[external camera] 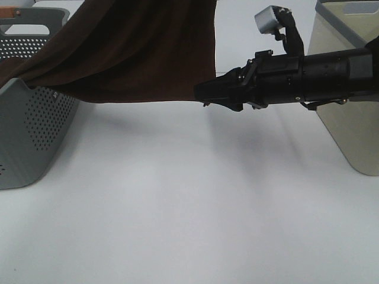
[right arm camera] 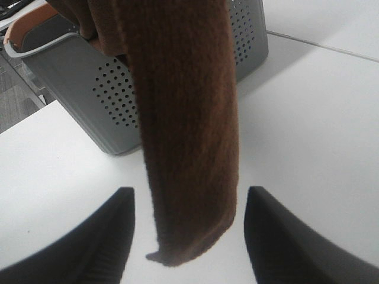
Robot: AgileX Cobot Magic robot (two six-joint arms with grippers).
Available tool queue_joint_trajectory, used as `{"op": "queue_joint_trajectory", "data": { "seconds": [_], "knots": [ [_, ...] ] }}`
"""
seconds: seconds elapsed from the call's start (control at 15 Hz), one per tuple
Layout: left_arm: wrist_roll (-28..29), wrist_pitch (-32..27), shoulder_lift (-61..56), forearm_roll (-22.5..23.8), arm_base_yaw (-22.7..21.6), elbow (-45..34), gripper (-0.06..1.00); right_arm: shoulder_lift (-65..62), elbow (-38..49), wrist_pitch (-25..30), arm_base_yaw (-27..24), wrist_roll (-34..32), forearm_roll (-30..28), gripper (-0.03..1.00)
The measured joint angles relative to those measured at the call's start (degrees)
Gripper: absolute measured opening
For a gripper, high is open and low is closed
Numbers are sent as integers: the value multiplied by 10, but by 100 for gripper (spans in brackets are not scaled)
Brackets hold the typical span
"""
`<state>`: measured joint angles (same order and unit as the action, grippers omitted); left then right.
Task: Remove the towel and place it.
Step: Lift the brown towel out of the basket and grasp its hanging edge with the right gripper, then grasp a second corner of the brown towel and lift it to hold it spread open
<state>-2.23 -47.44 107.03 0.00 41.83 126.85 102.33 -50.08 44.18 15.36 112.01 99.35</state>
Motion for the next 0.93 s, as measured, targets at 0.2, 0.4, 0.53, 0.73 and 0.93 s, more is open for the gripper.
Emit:
{"op": "queue_joint_trajectory", "data": {
  "seconds": [0.2, 0.4, 0.53, 0.73, 0.93],
  "knots": [
    [1, 7, 0, 0, 0, 0, 0, 0, -6, 0, 0, 0, 0, 52],
    [1, 7, 0, 0, 0, 0, 0, 0, -12, 0, 0, 0, 2, 50],
    [2, 7, 0, -3, 0, 0, 0, 7, -12, 1, 0, 0, 3, 43],
    [3, 7, 0, -3, 0, 0, 0, 28, -12, 1, 0, -7, 3, 20],
    [3, 7, 0, 0, 0, 0, 0, 28, -12, 27, 0, -25, 3, 0]
  ]
}}
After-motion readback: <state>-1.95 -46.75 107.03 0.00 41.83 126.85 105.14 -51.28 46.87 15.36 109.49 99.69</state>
